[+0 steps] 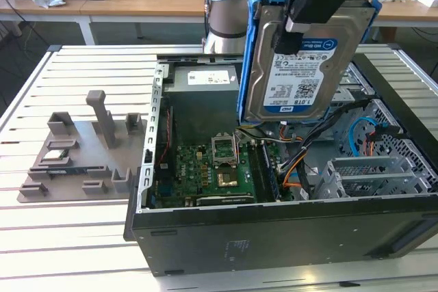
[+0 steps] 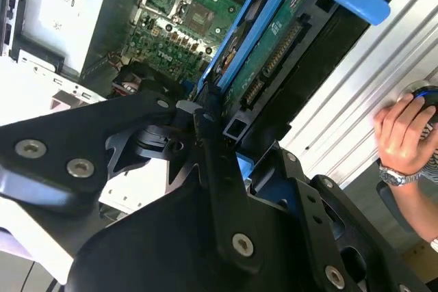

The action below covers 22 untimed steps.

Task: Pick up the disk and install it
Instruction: 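Pick up the disk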

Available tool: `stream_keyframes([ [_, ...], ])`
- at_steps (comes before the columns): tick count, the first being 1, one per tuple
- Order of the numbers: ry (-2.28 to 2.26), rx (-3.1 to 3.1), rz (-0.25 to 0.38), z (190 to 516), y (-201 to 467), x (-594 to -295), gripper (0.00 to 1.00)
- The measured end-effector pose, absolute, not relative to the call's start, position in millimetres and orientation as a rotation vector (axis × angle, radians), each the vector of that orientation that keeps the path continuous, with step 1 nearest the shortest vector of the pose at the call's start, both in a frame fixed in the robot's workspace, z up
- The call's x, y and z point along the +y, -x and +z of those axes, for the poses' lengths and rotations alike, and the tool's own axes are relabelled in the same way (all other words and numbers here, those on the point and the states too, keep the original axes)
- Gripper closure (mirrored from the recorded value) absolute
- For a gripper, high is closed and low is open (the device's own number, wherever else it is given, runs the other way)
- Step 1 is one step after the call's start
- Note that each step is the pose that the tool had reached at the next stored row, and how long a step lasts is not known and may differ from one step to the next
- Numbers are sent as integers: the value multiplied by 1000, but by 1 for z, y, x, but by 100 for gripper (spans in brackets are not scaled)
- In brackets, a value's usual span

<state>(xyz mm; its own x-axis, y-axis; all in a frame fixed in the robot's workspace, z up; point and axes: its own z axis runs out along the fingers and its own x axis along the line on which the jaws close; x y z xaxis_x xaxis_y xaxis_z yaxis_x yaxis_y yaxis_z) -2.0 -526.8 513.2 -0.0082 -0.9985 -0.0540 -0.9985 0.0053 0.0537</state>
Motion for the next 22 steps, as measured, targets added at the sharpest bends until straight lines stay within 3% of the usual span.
stream_keyframes([
  [22, 2212, 2227, 121, 511, -22, -554, 63],
])
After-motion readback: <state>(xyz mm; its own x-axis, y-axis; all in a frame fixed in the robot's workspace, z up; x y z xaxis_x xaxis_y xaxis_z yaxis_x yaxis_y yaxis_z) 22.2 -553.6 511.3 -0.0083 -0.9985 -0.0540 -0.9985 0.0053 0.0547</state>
